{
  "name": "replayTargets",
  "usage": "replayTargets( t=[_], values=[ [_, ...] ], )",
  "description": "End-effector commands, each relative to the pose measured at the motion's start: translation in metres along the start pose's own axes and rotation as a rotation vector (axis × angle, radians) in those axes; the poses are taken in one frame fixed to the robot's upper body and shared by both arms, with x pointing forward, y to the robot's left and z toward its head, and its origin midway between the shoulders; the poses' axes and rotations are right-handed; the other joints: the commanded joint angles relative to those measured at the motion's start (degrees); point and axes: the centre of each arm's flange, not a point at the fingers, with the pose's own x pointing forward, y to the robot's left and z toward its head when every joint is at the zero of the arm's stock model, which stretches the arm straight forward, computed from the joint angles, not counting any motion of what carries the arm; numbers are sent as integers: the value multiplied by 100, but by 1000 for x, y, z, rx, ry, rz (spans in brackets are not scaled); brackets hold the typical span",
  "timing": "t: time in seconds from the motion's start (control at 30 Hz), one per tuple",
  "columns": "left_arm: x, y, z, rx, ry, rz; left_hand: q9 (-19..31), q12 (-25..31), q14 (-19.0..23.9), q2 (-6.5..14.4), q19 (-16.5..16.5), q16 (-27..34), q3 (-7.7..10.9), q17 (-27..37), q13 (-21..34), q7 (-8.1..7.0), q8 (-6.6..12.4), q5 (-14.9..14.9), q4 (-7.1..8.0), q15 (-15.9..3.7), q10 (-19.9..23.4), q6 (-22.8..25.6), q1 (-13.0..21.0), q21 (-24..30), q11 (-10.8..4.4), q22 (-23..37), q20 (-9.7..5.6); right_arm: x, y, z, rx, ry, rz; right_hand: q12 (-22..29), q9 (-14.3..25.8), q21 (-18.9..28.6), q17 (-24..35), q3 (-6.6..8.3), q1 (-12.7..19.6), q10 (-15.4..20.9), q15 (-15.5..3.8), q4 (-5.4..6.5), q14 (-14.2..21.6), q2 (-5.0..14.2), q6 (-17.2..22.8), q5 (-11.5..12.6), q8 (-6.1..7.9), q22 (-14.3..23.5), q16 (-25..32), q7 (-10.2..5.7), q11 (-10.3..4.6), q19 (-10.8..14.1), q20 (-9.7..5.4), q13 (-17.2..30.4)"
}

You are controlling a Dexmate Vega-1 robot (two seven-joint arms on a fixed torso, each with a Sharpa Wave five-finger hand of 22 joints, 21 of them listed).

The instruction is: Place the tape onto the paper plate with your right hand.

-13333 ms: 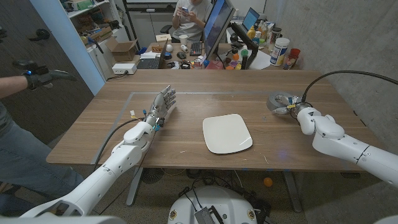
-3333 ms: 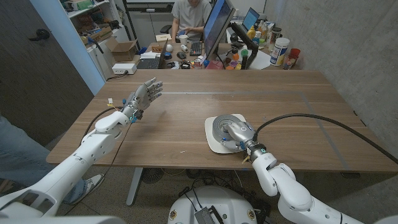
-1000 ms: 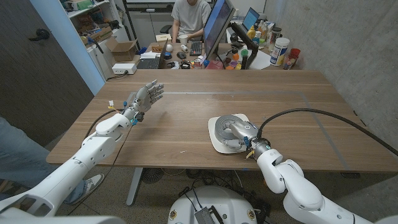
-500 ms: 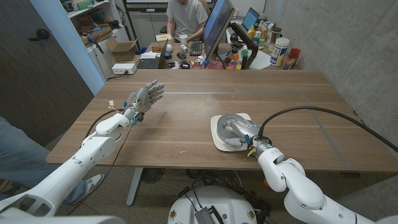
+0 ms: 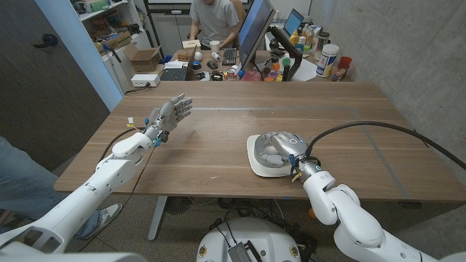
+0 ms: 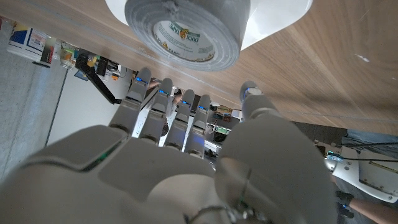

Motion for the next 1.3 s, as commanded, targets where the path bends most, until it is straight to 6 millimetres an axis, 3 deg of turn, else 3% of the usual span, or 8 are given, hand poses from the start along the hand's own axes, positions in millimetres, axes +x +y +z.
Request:
replayTargets(
  t=[0.03, 0.13, 0.5, 0.63, 0.8, 1.1, 1.3],
  values=[
    [-5, 5, -2, -6, -6, -1, 9, -4, 7, 14, 12, -15, 37, 26, 34, 19, 4, 19, 8, 25, 11, 51, -21, 30, 15, 21, 50, -4, -26, -5, 39, 47, -163, 31, -9, 91, -1, 34, -41, 88, -45, -6, 134, 54, 131, 40, 36, 20, 57, 24, -30, 217, -56, 28],
    [-10, 8, -3, -5, -1, -1, 9, -1, 13, 17, 27, -13, 40, 26, 34, 27, 3, 20, 7, 28, 20, 49, -20, 37, 21, 21, 49, -5, -37, -8, 71, 84, -229, 52, -16, 157, 5, 37, -81, 148, -136, -5, 206, 64, 221, 56, 41, 22, 90, 20, -30, 436, -98, 35],
    [-37, 25, 2, 43, -29, 37, 9, 20, 102, 67, 200, 13, 81, 23, 34, 34, 8, 28, 4, 41, 82, 70, 3, 98, 33, 18, 75, 3, -54, -14, 300, 117, -376, 71, -26, 130, 38, -27, -253, 200, -111, 53, 193, 45, 252, 60, 12, 24, 103, 31, -12, 447, -113, 46],
    [-42, 28, 8, 50, -55, 44, 10, 20, 98, 74, 199, 9, 89, 23, 34, 29, 5, 30, 1, 40, 83, 65, 9, 94, 32, 17, 77, 14, -54, -20, 412, 99, -361, 50, -28, 92, 55, -63, -347, 154, -88, 93, 113, 49, 198, 60, -27, 25, 82, 38, 8, 383, -131, 49],
    [-44, 29, 20, 74, -78, 43, 10, 17, 93, 79, 187, 4, 96, 22, 34, 30, 5, 31, -1, 38, 78, 65, 15, 87, 38, 16, 79, 27, -52, -34, 612, 74, -341, -52, -29, -78, 62, -65, -323, -76, -64, 41, -211, 73, 15, 114, -145, 25, -21, 40, 46, -48, -147, 59],
    [-43, 17, 35, 107, -107, 17, 10, 18, 93, 86, 169, 0, 107, 21, 34, 22, 10, 33, -7, 34, 85, 81, 24, 75, 29, 15, 78, 37, -46, -50, 825, 86, -357, -78, -27, -88, 87, -101, -359, -144, 5, 62, -309, 112, -68, 152, -201, 27, -25, 77, 90, -133, -127, 66],
    [-41, 10, 38, 116, -110, 1, 10, 17, 90, 92, 153, -4, 118, 20, 34, 32, 11, 36, -12, 33, 87, 87, 33, 66, 33, 14, 76, 40, -38, -48, 817, 78, -332, -93, -24, -81, 100, -117, -363, -187, 49, 63, -351, 139, -109, 156, -226, 28, -22, 103, 121, -147, -116, 70]
  ],
)
